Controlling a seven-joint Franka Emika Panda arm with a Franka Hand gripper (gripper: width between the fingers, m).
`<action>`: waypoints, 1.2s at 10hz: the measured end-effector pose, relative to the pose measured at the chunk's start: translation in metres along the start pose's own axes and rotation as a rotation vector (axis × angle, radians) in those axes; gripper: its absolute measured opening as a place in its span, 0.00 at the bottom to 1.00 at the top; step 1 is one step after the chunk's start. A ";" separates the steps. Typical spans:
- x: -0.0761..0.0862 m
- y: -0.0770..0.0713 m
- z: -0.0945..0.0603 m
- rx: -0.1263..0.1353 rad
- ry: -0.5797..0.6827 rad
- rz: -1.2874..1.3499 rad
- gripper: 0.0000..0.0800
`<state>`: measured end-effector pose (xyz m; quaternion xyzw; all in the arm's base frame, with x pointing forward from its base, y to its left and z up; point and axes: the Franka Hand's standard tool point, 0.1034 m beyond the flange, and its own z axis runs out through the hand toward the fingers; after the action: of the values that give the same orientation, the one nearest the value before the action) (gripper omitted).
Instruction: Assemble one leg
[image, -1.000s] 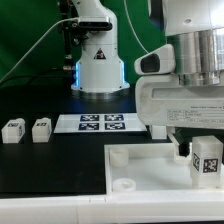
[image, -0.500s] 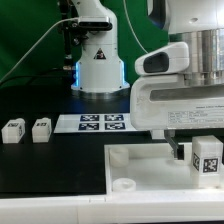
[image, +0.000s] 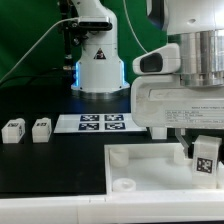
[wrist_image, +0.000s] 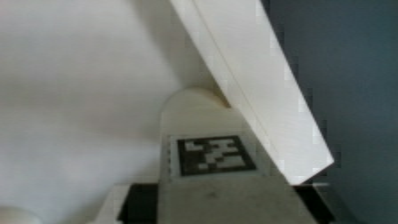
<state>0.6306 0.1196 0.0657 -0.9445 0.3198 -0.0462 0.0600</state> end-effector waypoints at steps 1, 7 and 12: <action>0.000 0.000 0.000 0.002 -0.001 0.134 0.37; -0.002 -0.001 0.002 0.060 -0.057 1.061 0.37; -0.001 -0.001 0.002 0.065 -0.074 1.225 0.60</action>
Offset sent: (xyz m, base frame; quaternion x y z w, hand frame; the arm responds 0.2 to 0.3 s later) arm 0.0025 0.0060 -0.0110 0.0220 0.0168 0.3963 0.9177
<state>0.6305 0.1210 0.0638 -0.5875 0.8007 0.0197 0.1154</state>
